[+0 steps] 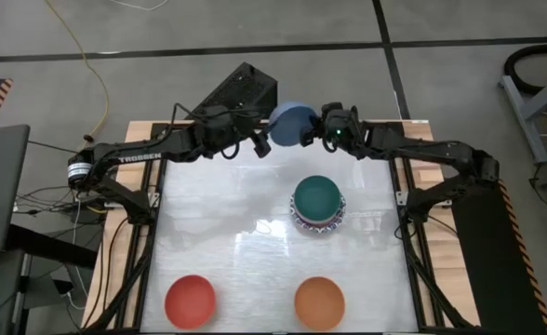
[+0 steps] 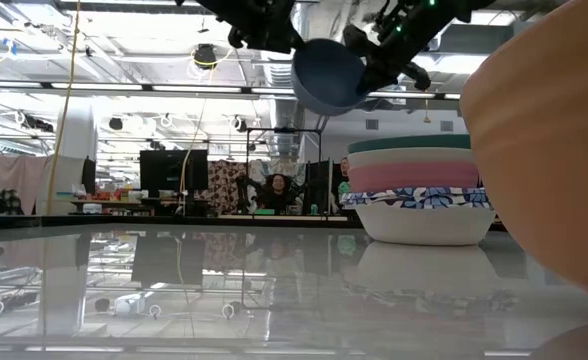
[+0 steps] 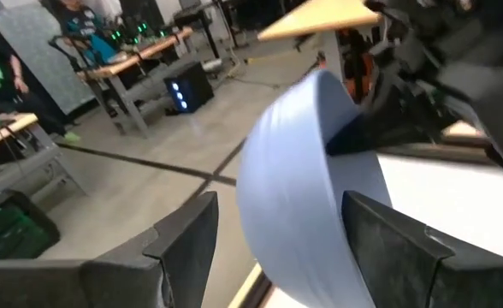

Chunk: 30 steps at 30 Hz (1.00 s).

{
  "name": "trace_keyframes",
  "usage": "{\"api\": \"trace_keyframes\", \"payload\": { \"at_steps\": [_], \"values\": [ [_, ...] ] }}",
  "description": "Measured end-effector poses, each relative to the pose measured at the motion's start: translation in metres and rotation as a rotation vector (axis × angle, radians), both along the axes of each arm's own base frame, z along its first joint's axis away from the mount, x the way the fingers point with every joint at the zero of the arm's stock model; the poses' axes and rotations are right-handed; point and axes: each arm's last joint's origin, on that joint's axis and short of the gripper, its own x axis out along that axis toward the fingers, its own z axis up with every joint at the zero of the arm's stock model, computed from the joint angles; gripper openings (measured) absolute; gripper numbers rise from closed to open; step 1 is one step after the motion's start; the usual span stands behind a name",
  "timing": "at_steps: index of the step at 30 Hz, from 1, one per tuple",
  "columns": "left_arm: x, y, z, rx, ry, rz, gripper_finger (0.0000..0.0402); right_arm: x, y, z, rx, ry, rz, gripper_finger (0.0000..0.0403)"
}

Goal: Nest bowls inside each other
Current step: Stack the blue bowl on top of the dark green bowl

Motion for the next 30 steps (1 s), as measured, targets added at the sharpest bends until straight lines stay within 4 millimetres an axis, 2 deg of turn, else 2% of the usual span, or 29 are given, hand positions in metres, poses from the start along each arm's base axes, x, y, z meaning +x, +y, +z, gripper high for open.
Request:
{"api": "trace_keyframes", "payload": {
  "at_steps": [11, 19, 24, 30],
  "values": [
    [0.0, -0.013, 0.001, 0.015, 0.035, -0.039, 0.0239, -0.019, -0.029, -0.015, 0.269, 0.009, 0.103, 0.0003],
    [-0.022, -0.021, 0.021, -0.018, -0.018, -0.084, 0.0239, -0.033, -0.045, -0.017, 0.383, -0.006, 0.173, 0.0003],
    [-0.048, -0.028, 0.033, -0.074, -0.003, -0.079, 0.0238, -0.047, -0.05, 0.001, 0.444, 0.059, 0.209, 0.0003],
    [-0.075, -0.036, 0.038, -0.134, 0.05, -0.071, 0.0238, -0.066, -0.046, 0.037, 0.493, 0.157, 0.254, 0.0003]
  ]
}}
